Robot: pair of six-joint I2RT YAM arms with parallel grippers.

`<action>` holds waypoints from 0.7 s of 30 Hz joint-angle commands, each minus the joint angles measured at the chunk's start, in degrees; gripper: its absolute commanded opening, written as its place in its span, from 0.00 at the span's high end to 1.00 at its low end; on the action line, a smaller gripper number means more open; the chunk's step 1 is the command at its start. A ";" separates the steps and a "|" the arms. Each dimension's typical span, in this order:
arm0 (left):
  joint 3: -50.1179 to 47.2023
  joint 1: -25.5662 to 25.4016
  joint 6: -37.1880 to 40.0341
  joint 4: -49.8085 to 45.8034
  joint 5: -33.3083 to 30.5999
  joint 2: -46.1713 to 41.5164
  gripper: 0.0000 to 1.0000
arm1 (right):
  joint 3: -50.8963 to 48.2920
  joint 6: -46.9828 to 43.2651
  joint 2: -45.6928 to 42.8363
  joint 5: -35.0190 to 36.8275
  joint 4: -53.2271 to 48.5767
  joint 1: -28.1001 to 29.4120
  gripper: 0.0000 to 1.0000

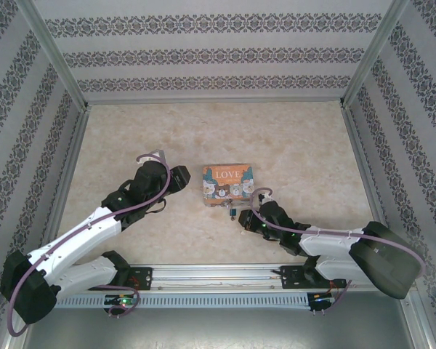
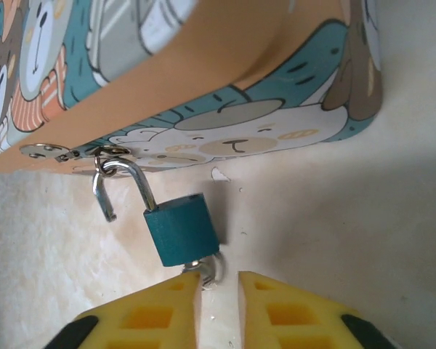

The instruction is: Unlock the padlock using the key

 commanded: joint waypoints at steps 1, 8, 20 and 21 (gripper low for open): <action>-0.06 1.17 1.65 -1.25 0.97 -0.85 0.44 | 1.96 -2.90 -1.75 -1.74 -3.45 -1.23 0.73; 0.63 3.09 4.22 -0.35 4.75 0.02 0.31 | 5.52 -8.48 -9.27 -4.95 -13.73 -5.30 0.38; 3.50 7.65 8.66 6.47 19.62 9.96 0.14 | 6.64 -6.97 -11.68 -12.40 -14.40 -9.21 0.02; 3.97 7.85 9.10 6.71 20.90 11.44 0.14 | 6.78 -6.88 -11.39 -12.80 -14.23 -9.61 0.02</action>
